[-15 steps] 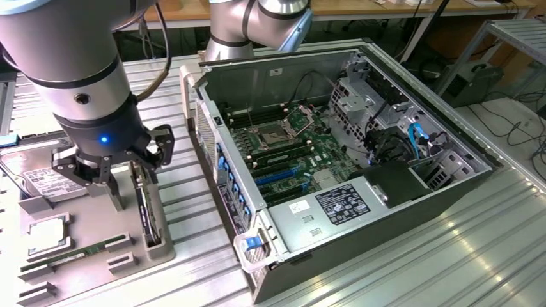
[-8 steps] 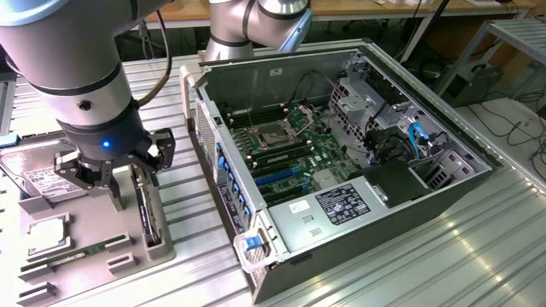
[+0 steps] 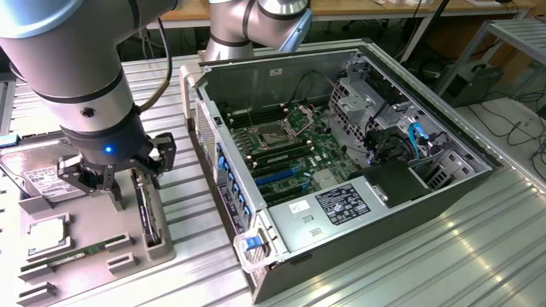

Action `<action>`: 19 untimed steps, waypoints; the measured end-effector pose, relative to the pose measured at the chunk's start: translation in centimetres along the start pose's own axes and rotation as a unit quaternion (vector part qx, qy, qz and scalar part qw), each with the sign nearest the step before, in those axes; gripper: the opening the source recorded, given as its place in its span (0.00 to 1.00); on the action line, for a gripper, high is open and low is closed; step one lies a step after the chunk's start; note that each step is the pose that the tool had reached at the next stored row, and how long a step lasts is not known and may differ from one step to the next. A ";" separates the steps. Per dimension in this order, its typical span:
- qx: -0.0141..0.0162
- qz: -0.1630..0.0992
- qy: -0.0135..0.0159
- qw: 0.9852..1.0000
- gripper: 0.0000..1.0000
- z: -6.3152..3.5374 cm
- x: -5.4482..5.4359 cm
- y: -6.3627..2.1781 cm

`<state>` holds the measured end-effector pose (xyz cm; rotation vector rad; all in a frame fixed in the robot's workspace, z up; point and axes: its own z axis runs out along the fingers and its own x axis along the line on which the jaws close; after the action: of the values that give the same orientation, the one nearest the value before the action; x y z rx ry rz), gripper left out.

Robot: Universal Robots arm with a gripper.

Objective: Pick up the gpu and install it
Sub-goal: 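Pick up the gpu and move the gpu toward the slot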

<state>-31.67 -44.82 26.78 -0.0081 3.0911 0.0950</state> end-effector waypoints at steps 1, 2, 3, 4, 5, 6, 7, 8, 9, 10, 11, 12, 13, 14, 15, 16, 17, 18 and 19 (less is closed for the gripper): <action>0.000 0.000 0.000 1.000 0.60 0.12 0.0 -0.01; 0.000 0.000 0.000 1.000 0.60 0.25 0.0 -0.03; 0.000 0.000 0.000 1.000 0.60 0.43 0.0 -0.05; 0.000 0.000 0.000 1.000 0.60 0.54 0.0 -0.06; 0.000 0.000 -0.001 1.000 0.60 0.64 0.0 -0.07; 0.000 0.000 -0.001 1.000 0.60 0.75 0.0 -0.09; 0.000 0.000 -0.001 1.000 0.60 0.87 0.0 -0.10; 0.000 0.000 -0.001 1.000 0.60 0.97 0.0 -0.12; 0.000 0.000 -0.001 1.000 0.60 1.07 0.1 -0.14; 0.000 0.000 -0.001 1.000 0.60 1.13 0.1 -0.15; -0.001 0.000 -0.001 1.000 0.60 1.13 0.1 -0.17; -0.001 0.000 -0.001 1.000 0.60 1.14 0.1 -0.17; -0.002 0.000 -0.001 1.000 0.60 1.14 0.1 -0.17; -0.002 0.000 -0.001 1.000 0.60 1.15 0.1 -0.17; -0.002 0.000 -0.001 1.000 0.60 1.15 0.1 -0.17; -0.002 0.000 -0.001 1.000 0.60 1.15 0.1 -0.17; -0.002 0.000 -0.001 1.000 0.60 1.15 0.1 -0.17; -0.002 0.000 -0.001 1.000 0.60 1.15 0.1 -0.17; -0.002 0.000 -0.001 1.000 0.60 1.15 0.1 -0.17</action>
<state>-31.67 -44.92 25.62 -0.0088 3.0888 0.1013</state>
